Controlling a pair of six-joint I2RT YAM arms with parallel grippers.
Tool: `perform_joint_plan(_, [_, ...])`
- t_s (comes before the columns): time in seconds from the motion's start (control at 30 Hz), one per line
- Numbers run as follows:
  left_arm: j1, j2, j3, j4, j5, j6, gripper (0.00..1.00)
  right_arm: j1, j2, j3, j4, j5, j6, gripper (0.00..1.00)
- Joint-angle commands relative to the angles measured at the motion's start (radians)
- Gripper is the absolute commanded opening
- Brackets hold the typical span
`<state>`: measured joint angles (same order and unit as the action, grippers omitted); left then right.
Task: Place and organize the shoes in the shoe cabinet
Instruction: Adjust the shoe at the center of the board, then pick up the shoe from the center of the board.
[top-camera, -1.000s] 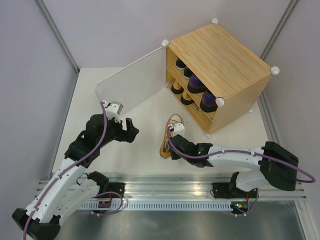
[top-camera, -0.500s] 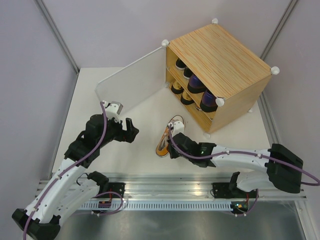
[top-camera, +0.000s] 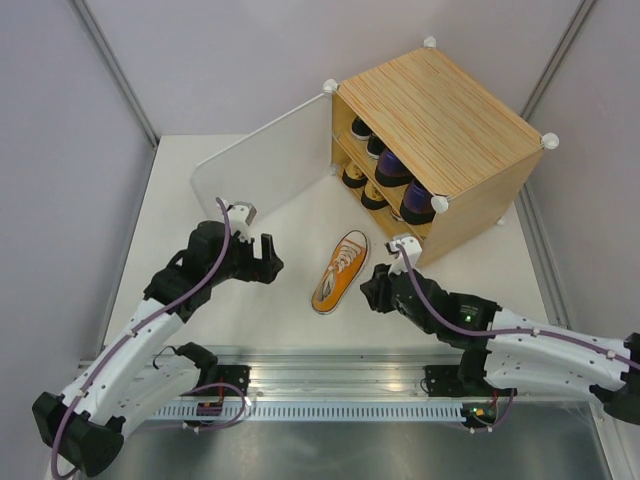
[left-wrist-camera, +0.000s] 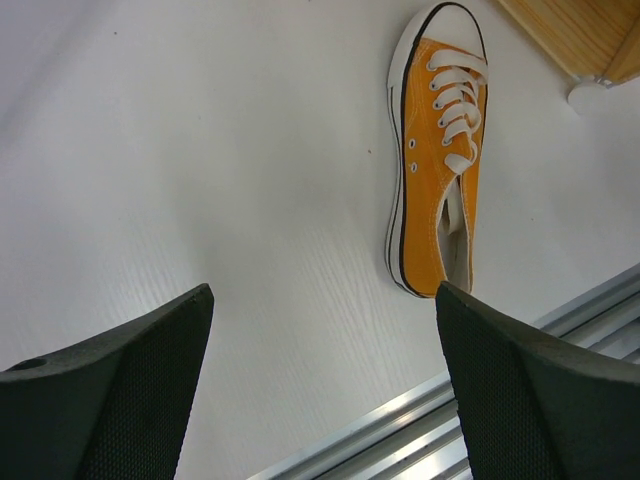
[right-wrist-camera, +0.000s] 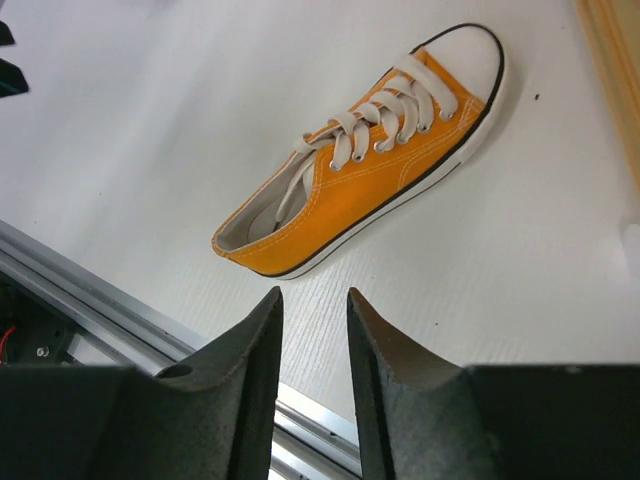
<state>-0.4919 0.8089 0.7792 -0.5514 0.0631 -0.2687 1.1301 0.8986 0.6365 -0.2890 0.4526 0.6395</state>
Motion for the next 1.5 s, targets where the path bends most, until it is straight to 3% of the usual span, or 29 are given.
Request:
perform_joint_plan(0.0, [0.003,0.019,0.046,0.014,0.041,-0.095,0.93,-0.001,-0.116,0.055,-0.122,0.086,-0.007,0.38])
perform_joint_plan(0.2, [0.0,0.053,0.009,0.073,0.155,-0.219,0.92,-0.001,-0.19,0.118,-0.217,0.123,-0.044,0.41])
perform_joint_plan(0.3, [-0.026,0.033,-0.099,0.215,0.213,-0.345,0.89,0.0,-0.228,0.112,-0.226,0.127,-0.047,0.42])
perform_joint_plan(0.37, [-0.103,0.039,-0.165,0.292,0.167,-0.385,0.86,0.0,-0.248,0.106,-0.228,0.132,-0.049,0.42])
perform_joint_plan(0.57, [-0.385,0.105,-0.204,0.395,-0.083,-0.253,0.92,0.0,-0.303,0.078,-0.23,0.121,-0.086,0.46])
perform_joint_plan(0.73, [-0.407,0.283,-0.158,0.426,-0.121,-0.153,1.0,-0.001,-0.343,0.069,-0.234,0.11,-0.11,0.48])
perform_joint_plan(0.9, [-0.413,0.487,-0.083,0.433,-0.117,-0.09,0.99,-0.001,-0.372,0.072,-0.243,0.11,-0.129,0.49])
perform_joint_plan(1.13, [-0.428,0.611,-0.037,0.501,-0.068,-0.047,0.99,-0.001,-0.398,0.101,-0.275,0.123,-0.152,0.5])
perform_joint_plan(1.27, [-0.442,0.661,-0.037,0.538,-0.032,-0.033,0.9,-0.001,-0.412,0.118,-0.295,0.132,-0.162,0.5])
perform_joint_plan(1.47, [-0.468,0.72,-0.034,0.531,-0.106,-0.047,0.86,-0.001,-0.429,0.121,-0.308,0.143,-0.164,0.5])
